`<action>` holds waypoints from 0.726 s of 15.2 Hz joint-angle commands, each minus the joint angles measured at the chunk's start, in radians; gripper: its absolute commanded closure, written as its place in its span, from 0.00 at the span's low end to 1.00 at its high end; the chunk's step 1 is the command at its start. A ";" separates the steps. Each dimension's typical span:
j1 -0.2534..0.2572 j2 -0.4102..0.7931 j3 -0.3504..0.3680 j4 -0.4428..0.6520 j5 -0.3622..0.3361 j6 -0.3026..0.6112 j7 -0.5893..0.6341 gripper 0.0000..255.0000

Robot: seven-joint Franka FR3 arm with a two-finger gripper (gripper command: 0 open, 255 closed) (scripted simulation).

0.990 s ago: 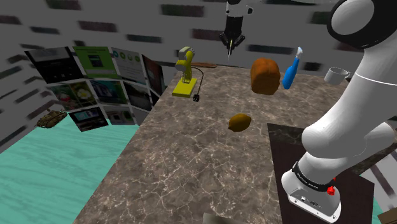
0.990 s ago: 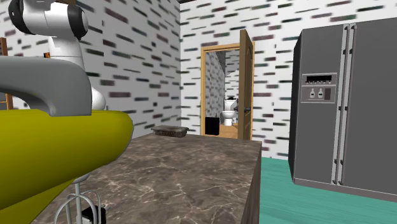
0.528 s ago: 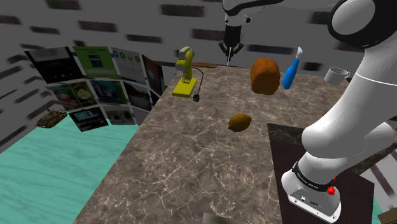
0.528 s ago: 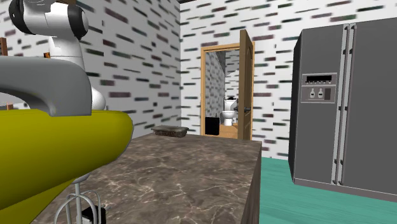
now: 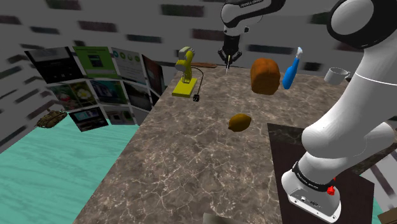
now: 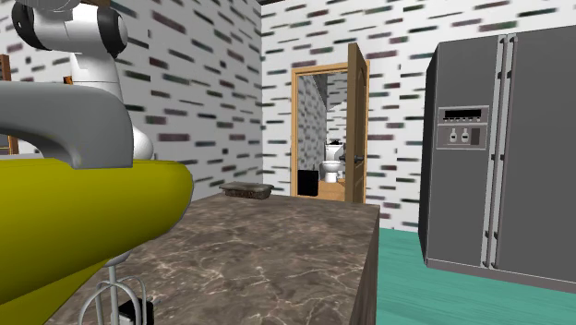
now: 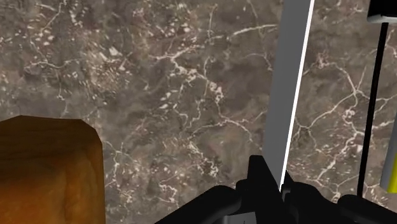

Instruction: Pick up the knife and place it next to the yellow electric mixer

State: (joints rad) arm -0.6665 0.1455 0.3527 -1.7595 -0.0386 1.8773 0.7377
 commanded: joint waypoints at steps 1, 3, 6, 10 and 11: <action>0.000 0.006 0.000 -0.021 -0.002 0.027 0.002 1.00; 0.001 0.011 -0.001 -0.042 -0.005 0.052 0.003 1.00; 0.001 0.021 -0.002 -0.070 -0.009 0.090 0.005 1.00; 0.002 0.037 -0.003 -0.105 -0.016 0.140 0.010 1.00; 0.003 0.041 -0.003 -0.113 -0.018 0.152 0.011 1.00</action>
State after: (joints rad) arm -0.6642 0.1835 0.3497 -1.8632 -0.0547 2.0167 0.7472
